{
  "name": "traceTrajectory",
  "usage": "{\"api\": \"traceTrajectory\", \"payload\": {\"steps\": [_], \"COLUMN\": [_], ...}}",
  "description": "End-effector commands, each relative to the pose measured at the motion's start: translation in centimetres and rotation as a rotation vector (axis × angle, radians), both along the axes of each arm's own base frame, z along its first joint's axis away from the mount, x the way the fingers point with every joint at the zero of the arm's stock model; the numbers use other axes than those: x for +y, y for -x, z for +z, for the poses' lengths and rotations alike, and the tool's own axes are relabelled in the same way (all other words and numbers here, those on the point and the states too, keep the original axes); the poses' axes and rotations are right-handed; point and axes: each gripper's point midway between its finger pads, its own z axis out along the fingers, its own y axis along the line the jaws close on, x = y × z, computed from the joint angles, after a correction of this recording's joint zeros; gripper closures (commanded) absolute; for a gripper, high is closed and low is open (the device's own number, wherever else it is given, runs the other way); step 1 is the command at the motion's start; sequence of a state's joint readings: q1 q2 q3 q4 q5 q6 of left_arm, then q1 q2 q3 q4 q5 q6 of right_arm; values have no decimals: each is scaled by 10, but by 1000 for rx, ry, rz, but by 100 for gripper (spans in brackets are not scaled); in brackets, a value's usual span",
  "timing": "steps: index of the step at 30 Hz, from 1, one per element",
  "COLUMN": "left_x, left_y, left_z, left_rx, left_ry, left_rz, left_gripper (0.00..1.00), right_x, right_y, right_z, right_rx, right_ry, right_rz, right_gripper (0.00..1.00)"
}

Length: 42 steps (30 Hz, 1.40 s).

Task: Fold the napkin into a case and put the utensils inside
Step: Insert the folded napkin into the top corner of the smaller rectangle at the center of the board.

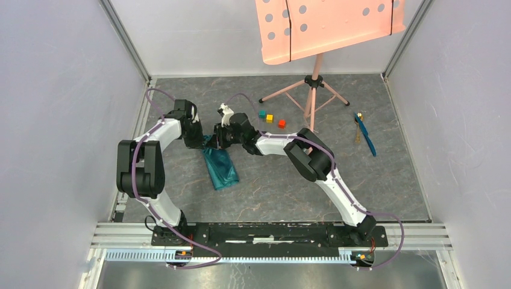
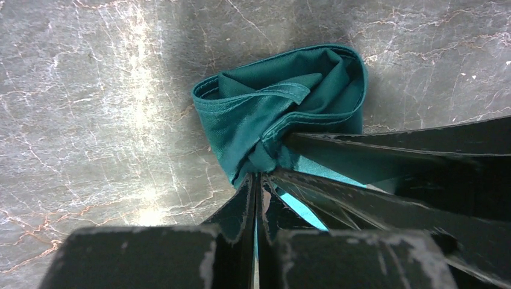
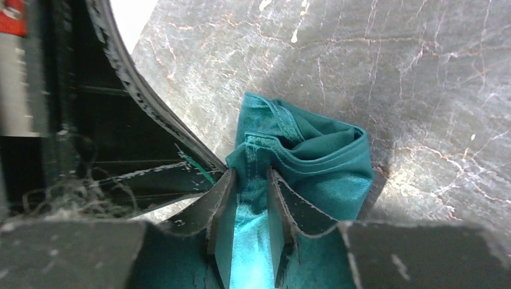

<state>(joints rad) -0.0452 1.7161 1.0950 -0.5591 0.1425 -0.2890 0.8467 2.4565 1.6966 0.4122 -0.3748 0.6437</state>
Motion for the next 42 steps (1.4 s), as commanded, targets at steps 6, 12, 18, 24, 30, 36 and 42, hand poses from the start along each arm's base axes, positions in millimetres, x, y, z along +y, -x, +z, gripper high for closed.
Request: {"api": "traceTrajectory", "payload": {"steps": [6, 12, 18, 24, 30, 36, 42], "left_x": [-9, 3, 9, 30, 25, 15, 10], "left_y": [-16, -20, -18, -16, -27, -34, -37], "left_z": [26, 38, 40, 30, 21, 17, 12], "left_rx": [-120, -182, -181, -98, -73, -64, -54], "left_ry": [67, 10, -21, -137, -125, -140, -155], "left_rz": [24, 65, 72, 101, 75, 33, 13], "left_gripper": [98, 98, 98, 80, 72, 68, 67], "right_x": [8, 5, -3, -15, -11, -10, -9], "right_y": [-6, 5, -1, -5, -4, -3, -3], "right_z": [-13, -23, -11, -11, -6, -6, -6], "right_rx": [-108, -158, -157, -83, -73, -71, -69], "right_ry": [111, 199, 184, 112, 82, 78, 77], "right_rz": [-65, -97, -133, -129, -113, -107, -105], "right_gripper": [80, 88, 87, 88, 89, 91, 92]}}
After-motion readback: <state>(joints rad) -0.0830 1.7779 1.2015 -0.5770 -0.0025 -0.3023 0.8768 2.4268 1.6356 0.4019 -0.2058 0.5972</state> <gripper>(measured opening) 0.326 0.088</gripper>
